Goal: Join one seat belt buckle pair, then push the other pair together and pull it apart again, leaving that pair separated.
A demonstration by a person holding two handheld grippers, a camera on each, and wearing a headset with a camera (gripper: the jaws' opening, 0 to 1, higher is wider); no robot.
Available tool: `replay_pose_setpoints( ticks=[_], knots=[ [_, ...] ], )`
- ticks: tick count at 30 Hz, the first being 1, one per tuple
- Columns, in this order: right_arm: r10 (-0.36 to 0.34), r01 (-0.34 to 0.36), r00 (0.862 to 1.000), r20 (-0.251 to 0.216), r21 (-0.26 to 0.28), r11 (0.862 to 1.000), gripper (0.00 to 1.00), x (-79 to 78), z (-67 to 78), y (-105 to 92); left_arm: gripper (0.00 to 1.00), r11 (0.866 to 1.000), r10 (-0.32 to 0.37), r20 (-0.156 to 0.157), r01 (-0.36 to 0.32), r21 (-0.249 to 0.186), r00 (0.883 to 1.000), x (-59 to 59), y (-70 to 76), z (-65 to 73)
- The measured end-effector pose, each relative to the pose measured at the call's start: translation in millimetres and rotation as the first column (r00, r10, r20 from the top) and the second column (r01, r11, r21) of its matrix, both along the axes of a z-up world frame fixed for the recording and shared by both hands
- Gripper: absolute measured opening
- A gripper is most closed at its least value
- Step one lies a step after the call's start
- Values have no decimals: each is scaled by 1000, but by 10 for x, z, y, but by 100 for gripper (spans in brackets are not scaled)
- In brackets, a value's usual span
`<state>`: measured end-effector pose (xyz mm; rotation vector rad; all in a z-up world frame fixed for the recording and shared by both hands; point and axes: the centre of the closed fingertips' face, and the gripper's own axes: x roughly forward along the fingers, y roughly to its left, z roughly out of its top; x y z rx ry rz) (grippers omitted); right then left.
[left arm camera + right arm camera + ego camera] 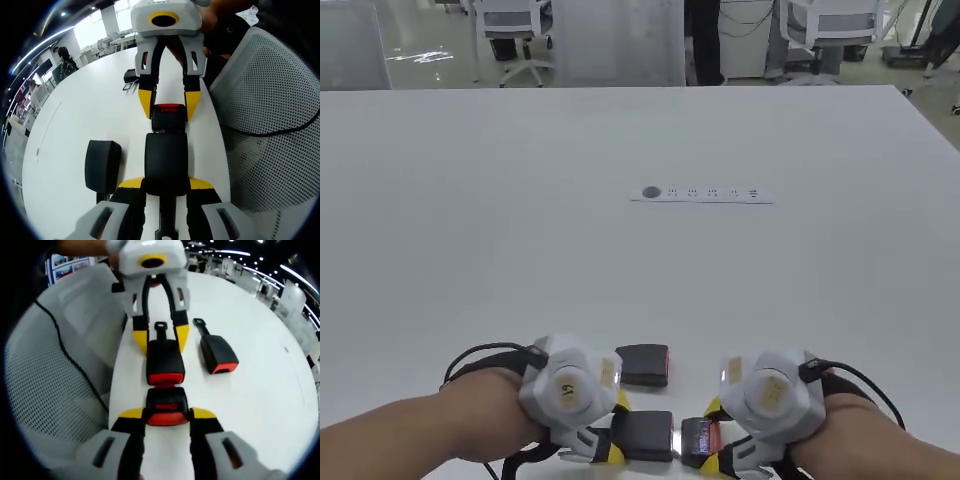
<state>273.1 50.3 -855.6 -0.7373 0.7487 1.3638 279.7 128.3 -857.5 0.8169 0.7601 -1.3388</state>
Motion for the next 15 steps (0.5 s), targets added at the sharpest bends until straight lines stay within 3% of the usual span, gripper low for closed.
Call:
replay_pose_setpoints(
  ticks=[13, 15],
  knots=[
    [-24, 24, 1000, -15, 5, 1000, 34, 25, 10, 37, 33, 998, 65, -56, -64, 24, 996, 34, 34, -17],
    [-22, 22, 1000, -11, 6, 1000, 34, 22, 25, 51, 33, 998, 58, -42, -57, 36, 997, 41, 46, -12]
  ],
)
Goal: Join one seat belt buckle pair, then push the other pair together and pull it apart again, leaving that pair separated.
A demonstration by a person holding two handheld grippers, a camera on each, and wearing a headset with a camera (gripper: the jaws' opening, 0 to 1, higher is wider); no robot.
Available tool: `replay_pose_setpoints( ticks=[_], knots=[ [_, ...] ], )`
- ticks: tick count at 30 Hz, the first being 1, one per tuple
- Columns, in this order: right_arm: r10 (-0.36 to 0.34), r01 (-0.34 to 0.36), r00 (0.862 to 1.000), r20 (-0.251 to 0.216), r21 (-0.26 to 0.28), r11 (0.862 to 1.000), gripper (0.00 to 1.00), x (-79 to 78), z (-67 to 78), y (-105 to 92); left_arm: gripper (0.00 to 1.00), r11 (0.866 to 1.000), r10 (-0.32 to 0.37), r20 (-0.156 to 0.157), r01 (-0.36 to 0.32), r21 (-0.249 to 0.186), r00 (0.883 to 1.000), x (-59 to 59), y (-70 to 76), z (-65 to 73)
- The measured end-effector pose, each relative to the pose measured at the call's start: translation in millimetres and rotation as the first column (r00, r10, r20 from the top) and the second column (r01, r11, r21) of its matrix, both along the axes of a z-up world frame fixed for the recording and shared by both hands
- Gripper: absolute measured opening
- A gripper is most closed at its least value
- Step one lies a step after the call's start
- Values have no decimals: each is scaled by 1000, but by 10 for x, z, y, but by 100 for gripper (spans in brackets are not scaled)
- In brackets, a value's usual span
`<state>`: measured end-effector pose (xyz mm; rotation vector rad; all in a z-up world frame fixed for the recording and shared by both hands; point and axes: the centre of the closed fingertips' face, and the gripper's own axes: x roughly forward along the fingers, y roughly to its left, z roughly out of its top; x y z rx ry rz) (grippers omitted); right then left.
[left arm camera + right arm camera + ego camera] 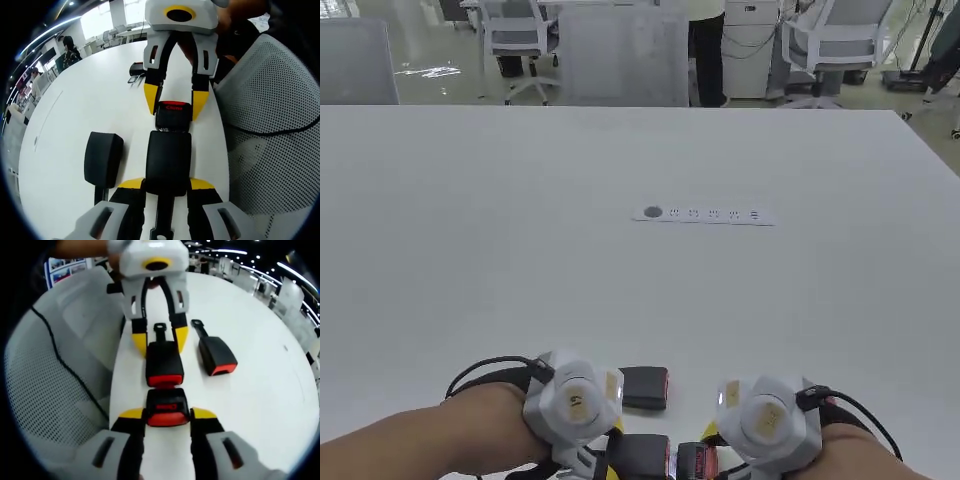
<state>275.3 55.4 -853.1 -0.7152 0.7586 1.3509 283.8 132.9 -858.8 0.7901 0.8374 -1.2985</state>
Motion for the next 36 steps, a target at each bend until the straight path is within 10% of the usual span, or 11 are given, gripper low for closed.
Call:
replay_pose_setpoints(
  ticks=[10, 21, 36],
  knots=[
    [5, -6, 1000, 18, 53, 999, 32, -3, 276, 25, 35, 999, 21, 12, -21, -36, 1000, 36, 42, 297],
    [-40, 35, 996, 81, 55, 998, 33, 393, 499, -279, 39, 998, 8, 96, -3, -57, 995, 414, -109, 588],
    [-70, 76, 990, 123, -44, 996, 37, 803, 356, -1005, 48, 1000, 6, 115, -4, -20, 993, 878, -46, 402]
  ],
)
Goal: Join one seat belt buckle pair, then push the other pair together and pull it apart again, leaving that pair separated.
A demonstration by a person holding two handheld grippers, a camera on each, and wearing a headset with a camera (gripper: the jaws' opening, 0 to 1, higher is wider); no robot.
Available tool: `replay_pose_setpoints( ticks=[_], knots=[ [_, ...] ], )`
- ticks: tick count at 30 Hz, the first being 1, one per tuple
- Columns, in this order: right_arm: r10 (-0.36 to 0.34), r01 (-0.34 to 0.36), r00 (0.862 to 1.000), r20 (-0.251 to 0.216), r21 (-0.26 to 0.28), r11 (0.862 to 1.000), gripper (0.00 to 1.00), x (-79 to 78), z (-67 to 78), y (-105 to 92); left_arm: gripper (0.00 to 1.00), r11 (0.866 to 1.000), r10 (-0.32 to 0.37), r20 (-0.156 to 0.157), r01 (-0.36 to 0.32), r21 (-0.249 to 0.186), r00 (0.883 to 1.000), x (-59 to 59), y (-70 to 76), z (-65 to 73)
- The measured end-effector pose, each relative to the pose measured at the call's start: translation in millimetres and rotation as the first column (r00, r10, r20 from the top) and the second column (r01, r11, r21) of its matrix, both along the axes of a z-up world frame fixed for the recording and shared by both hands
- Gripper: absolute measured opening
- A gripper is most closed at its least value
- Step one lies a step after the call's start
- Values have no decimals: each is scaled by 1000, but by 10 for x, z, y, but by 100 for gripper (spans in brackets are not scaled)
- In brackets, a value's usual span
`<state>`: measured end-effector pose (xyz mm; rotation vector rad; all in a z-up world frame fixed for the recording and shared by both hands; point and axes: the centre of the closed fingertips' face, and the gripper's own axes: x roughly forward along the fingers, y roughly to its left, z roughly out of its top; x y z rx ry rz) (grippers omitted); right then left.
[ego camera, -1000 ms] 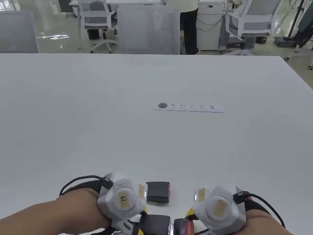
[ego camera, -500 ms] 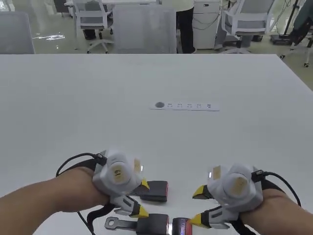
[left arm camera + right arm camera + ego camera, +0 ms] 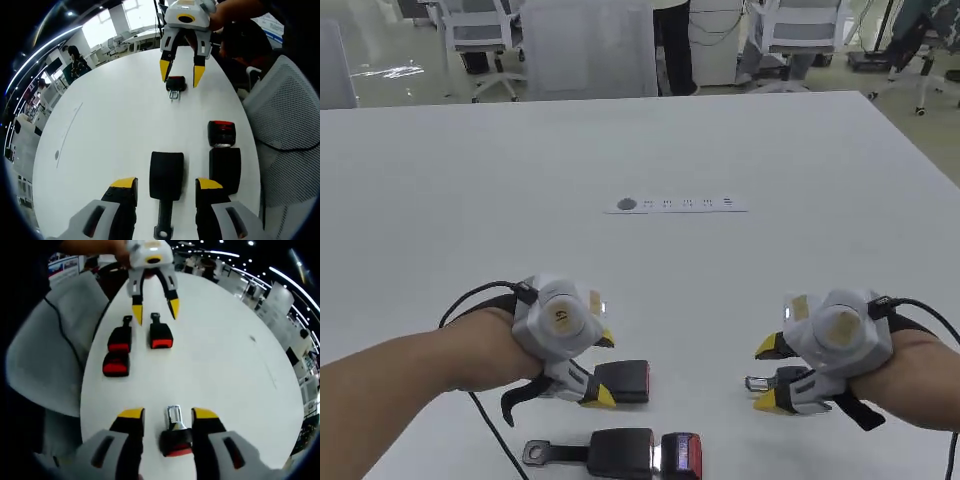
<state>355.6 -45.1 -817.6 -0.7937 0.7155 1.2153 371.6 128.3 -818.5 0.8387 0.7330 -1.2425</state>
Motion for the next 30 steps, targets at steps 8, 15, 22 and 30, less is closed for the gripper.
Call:
replay_pose_setpoints(
  ticks=[8, 15, 22, 30],
  knots=[
    [-36, 34, 999, -41, -56, 998, 42, 89, -225, -308, 46, 1000, 4, -76, -2, 25, 997, 0, 72, -241],
    [-18, 14, 997, -71, -52, 999, 40, 70, -337, -349, 45, 999, -7, -80, 11, 50, 997, 19, 97, -341],
    [-20, 13, 995, -95, -67, 998, 40, 112, -417, -447, 38, 998, -19, -96, 24, 54, 995, 31, 67, -374],
    [3, -12, 994, -107, -81, 997, 35, 98, -431, -436, 32, 997, -36, -110, 44, 67, 993, 10, 84, -382]
  ],
)
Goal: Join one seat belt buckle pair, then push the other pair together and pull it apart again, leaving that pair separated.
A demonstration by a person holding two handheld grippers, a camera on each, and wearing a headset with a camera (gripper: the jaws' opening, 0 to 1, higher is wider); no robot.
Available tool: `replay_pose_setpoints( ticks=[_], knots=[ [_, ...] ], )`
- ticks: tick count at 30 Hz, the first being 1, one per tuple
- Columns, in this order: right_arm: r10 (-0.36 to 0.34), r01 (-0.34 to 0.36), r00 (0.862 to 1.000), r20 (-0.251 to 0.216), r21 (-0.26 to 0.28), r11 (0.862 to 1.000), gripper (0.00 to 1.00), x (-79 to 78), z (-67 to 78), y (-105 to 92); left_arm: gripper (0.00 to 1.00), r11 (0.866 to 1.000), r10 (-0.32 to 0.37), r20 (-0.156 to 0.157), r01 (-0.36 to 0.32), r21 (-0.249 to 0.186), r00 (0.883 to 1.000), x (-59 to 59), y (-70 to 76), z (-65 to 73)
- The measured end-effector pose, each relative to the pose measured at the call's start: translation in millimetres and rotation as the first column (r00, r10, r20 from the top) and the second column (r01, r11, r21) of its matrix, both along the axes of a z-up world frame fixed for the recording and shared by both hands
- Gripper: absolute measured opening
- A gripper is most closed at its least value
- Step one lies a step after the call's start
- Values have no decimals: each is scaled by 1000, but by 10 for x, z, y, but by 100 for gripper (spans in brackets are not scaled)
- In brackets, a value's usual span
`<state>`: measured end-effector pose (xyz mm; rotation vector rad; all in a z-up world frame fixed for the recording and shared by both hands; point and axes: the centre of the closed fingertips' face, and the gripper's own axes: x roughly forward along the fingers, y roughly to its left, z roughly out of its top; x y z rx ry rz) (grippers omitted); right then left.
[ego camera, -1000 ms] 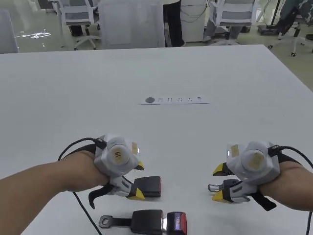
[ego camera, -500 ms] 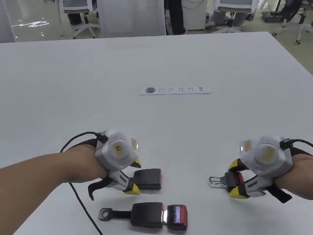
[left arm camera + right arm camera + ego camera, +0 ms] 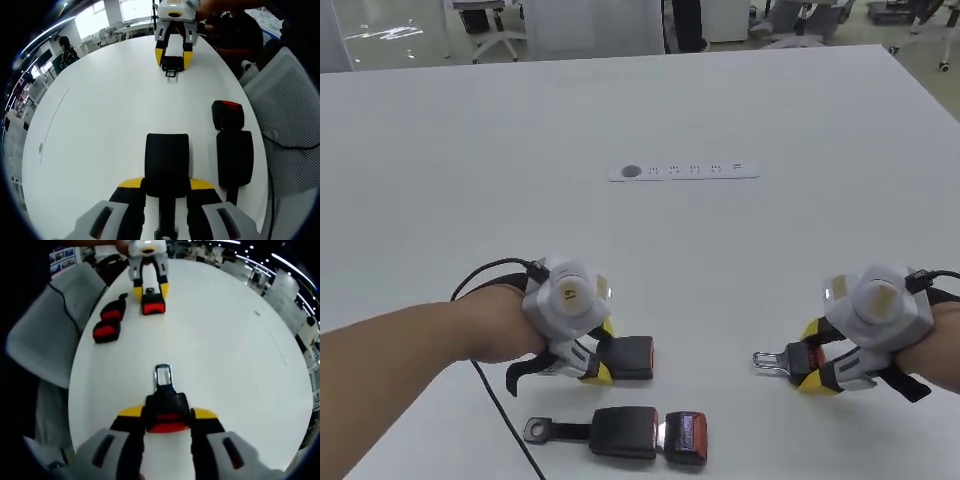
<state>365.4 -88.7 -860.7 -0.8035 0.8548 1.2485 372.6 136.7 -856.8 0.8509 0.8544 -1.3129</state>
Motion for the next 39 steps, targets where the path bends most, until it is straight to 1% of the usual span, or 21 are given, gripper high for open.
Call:
replay_pose_setpoints(
  ticks=[1, 3, 6, 7, 8, 11, 14, 20, 21, 24, 27, 31, 36, 39],
  knots=[
    [3, -3, 1000, -2, 0, 1000, 35, -2, -2, 0, 32, 1000, -16, 5, 16, 5, 1000, 0, 0, -5],
    [5, -5, 1000, -7, 3, 1000, 35, -2, -3, 0, 32, 1000, -28, 8, 28, 13, 1000, -13, -7, -5],
    [-6, 6, 1000, -22, 11, 1000, 34, 3, -8, 5, 31, 1000, -14, 10, 14, 16, 1000, -19, -10, -6],
    [-15, 16, 1000, -27, 3, 1000, 34, 8, -10, 25, 31, 1000, -5, 11, 5, 15, 1000, -23, -11, -4],
    [-11, 11, 1000, -23, -3, 1000, 34, -2, -8, 53, 31, 1000, -1, 10, 1, 13, 1000, -24, -10, -3],
    [9, -9, 1000, -23, -6, 1000, 34, -41, -15, 160, 31, 1000, 3, 5, -3, 1, 1000, -17, -2, -9],
    [22, -22, 1000, -15, 2, 1000, 34, -33, -14, 275, 31, 1000, 1, 2, -1, -5, 1000, -19, -3, -11],
    [0, 0, 1000, 5, 1, 1000, 35, -11, -13, 433, 31, 1000, 5, -1, -5, 4, 1000, -22, -8, -13],
    [-10, 10, 1000, 10, 4, 1000, 35, -4, -12, 483, 31, 1000, 4, 0, -4, 6, 1000, -24, -11, -11],
    [-6, 6, 1000, 19, 11, 1000, 35, -15, -3, 609, 31, 1000, 5, 2, -5, 5, 1000, -27, -11, -10],
    [-4, 3, 1000, 20, 24, 1000, 35, -18, 0, 742, 31, 1000, 8, 3, -8, 4, 1000, -25, -11, -13],
    [-22, 21, 1000, 14, 32, 999, 35, -12, 4, 894, 31, 1000, 22, 0, -22, 8, 1000, -17, -11, -18],
    [-17, 17, 1000, 16, 23, 1000, 34, 6, 10, 1043, 31, 1000, 15, 1, -15, 7, 1000, -21, -18, -15],
    [1, -2, 1000, 17, 12, 1000, 34, 16, 15, 1122, 31, 1000, 13, 0, -13, 4, 1000, -22, -21, -13]
  ],
)
